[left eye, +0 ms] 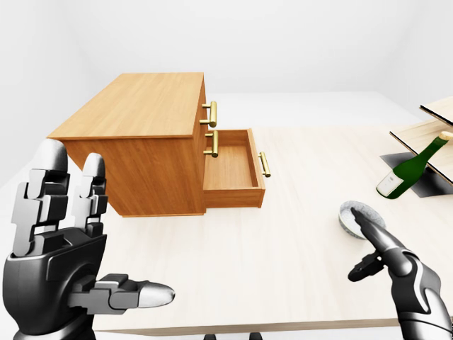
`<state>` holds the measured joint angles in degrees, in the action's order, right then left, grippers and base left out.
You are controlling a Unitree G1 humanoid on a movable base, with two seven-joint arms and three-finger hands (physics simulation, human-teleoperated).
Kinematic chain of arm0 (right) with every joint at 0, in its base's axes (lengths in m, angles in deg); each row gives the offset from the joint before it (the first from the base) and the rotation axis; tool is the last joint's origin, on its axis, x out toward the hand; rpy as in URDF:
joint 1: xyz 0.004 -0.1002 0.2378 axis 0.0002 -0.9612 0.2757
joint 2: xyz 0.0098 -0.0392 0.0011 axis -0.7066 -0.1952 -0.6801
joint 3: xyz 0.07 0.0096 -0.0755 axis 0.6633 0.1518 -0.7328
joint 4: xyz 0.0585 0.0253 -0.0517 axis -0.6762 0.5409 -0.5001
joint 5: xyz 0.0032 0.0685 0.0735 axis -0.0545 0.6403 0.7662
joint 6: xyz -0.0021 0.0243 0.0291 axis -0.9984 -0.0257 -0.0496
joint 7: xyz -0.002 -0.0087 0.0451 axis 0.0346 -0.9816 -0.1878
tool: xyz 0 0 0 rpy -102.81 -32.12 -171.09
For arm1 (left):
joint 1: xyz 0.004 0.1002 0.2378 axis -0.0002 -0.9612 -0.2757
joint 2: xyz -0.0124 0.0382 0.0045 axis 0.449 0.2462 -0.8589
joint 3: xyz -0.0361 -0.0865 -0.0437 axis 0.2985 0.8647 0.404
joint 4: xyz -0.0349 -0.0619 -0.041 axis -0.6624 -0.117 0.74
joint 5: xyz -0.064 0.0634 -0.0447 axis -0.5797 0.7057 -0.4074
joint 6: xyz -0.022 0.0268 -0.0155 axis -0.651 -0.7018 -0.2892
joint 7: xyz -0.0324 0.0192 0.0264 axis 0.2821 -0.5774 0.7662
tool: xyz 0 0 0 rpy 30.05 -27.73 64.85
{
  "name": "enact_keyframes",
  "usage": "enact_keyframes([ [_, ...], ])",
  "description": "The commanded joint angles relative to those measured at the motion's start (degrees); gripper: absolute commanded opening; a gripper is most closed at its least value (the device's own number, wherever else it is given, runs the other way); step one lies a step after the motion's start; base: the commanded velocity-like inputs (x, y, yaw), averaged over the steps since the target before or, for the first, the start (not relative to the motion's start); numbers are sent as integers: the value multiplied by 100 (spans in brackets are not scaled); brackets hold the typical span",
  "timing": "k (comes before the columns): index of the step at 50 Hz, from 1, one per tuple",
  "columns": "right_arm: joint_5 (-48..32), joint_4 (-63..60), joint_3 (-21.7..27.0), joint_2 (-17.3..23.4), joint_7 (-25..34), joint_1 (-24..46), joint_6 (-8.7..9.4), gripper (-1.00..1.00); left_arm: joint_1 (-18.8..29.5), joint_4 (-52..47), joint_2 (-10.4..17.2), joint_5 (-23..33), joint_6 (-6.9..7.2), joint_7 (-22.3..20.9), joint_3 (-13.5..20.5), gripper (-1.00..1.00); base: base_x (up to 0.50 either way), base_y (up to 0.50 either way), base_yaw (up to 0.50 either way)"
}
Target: Put the bowl on top of the cabinet.
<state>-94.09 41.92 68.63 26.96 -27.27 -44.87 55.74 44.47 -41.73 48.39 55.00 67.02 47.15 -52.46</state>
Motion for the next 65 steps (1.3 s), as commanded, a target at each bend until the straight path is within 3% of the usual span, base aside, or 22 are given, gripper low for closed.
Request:
enact_keyframes([
  [1, 172, 471, -125, 27, -314, 37, 0, 100, 13, 4, 1, -5, 0, -1, 16, 100, 0, 0, 0],
  [14, 325, 979, -284, 78, -594, -18, 0, 100, -40, 20, -13, 71, 0, -7, -82, 100, 0, 0, 0],
  [15, 327, 1017, -299, 81, -607, -29, 0, 80, -36, 41, -12, 79, 0, -9, -87, 100, 0, 0, 0],
  [16, 335, 1077, -305, 89, -636, -18, 0, 34, -36, 52, -11, 89, 0, -8, -93, 100, 0, 0, 0],
  [18, 354, 1125, -311, 97, -660, -23, 0, -100, -33, 43, -7, 91, 0, 3, -100, 100, 0, 0, 0],
  [41, 462, 979, -272, 112, -612, -129, 0, -100, -116, 31, -23, 202, 0, -11, -244, 100, 0, 0, 0],
  [45, 337, 148, -141, 7, -187, -281, 0, -100, -120, 26, -22, 169, 0, -20, -214, 100, 0, 0, 0],
  [47, 161, -931, -1, -127, 366, -489, 0, -100, -112, -4, -20, 138, 0, -23, -177, 100, 0, 0, 0],
  [48, 64, -1758, 105, -221, 907, -592, 0, -100, -102, 1, -22, 140, 0, -18, -173, 100, 0, 0, 0],
  [50, -229, -2570, 294, -333, 1293, -660, 0, -100, -126, -21, -34, 136, 0, -32, -170, 100, 0, 0, 0],
  [58, -1083, -5595, 944, -1138, 1293, -992, 0, -100, -187, -61, -69, 191, 0, -55, -234, 100, 0, 0, 0],
  [65, -935, -7076, 1236, -2103, 1293, -1485, 0, -100, -183, -67, -78, 205, 0, -66, -234, 100, 0, 0, 0],
])
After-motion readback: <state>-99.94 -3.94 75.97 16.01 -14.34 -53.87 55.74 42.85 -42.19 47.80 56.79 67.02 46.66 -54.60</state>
